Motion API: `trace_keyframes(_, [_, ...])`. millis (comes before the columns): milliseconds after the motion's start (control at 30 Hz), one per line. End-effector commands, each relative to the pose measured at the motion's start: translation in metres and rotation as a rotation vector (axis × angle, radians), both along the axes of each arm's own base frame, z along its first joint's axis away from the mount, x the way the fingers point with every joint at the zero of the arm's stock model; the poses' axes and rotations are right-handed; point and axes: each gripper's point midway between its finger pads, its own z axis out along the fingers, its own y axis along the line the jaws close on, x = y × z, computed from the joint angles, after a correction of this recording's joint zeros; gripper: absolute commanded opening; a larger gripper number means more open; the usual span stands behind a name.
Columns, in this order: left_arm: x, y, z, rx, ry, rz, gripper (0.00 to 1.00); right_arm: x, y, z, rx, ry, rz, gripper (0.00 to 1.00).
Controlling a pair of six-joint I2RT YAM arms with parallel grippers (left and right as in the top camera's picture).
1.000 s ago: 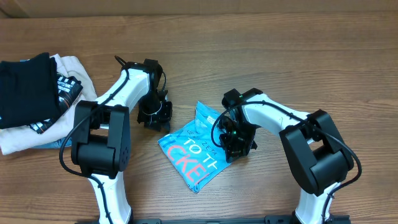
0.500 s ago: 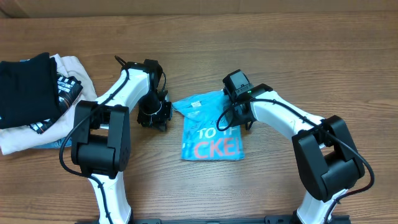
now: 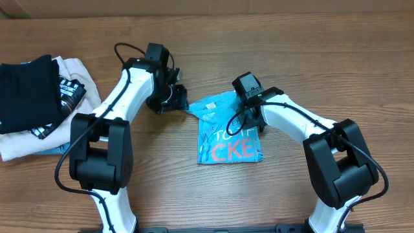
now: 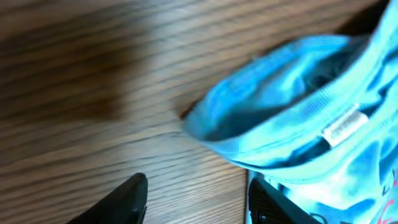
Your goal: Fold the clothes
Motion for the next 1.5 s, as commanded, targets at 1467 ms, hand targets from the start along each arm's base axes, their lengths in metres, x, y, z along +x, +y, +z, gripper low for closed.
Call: trace_keyframes(1467, [0.010,-0.040,-0.030,0.196,-0.184,-0.397,0.47,-0.018,-0.026,-0.031,-0.092,0.093,-0.023,0.08])
